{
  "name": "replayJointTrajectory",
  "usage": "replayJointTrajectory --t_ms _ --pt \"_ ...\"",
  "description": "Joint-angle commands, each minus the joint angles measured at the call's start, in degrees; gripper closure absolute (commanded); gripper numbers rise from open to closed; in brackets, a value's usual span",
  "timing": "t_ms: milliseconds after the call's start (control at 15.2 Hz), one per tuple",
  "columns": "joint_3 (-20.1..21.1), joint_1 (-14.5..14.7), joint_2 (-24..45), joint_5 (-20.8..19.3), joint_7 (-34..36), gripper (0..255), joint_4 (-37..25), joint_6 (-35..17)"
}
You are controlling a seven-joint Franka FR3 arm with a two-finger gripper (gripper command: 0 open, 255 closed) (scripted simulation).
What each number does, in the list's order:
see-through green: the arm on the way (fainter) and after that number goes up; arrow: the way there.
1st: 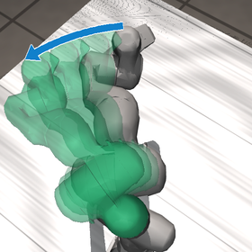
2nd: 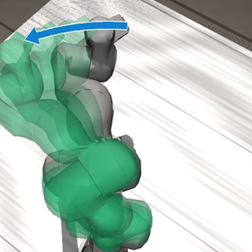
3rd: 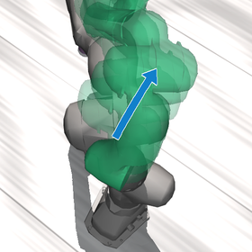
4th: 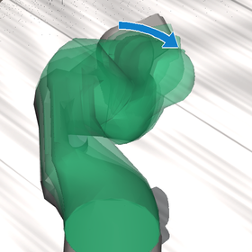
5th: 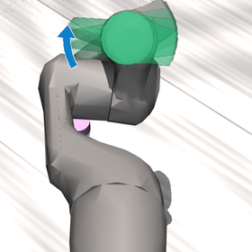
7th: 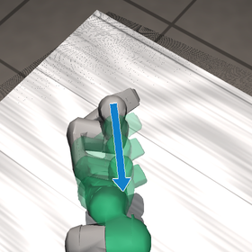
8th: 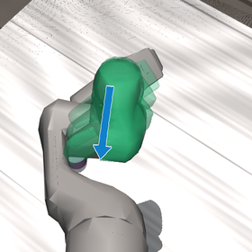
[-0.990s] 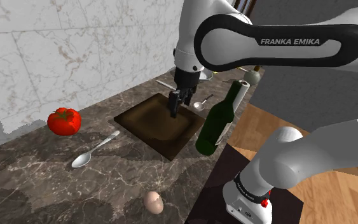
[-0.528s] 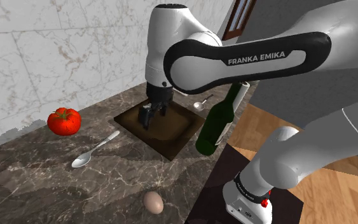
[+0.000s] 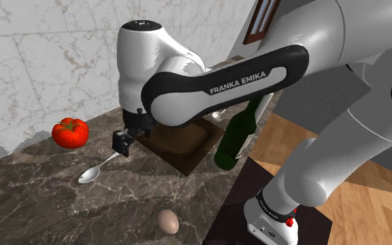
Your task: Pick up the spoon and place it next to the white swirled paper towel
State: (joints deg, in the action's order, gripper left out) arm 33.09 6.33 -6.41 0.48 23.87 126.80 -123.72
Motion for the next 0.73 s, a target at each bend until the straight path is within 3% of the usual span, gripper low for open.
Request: replayJointTrajectory --t_ms 0,330,660 --pt "1.6 0.4 3.9 -3.1 3.6 0 -2.4 -1.7" --pt "3.2 3.3 15.6 -13.6 13.1 0 -10.7 -3.9" --pt "1.6 9.4 26.9 -23.2 20.5 0 -21.2 -3.6"
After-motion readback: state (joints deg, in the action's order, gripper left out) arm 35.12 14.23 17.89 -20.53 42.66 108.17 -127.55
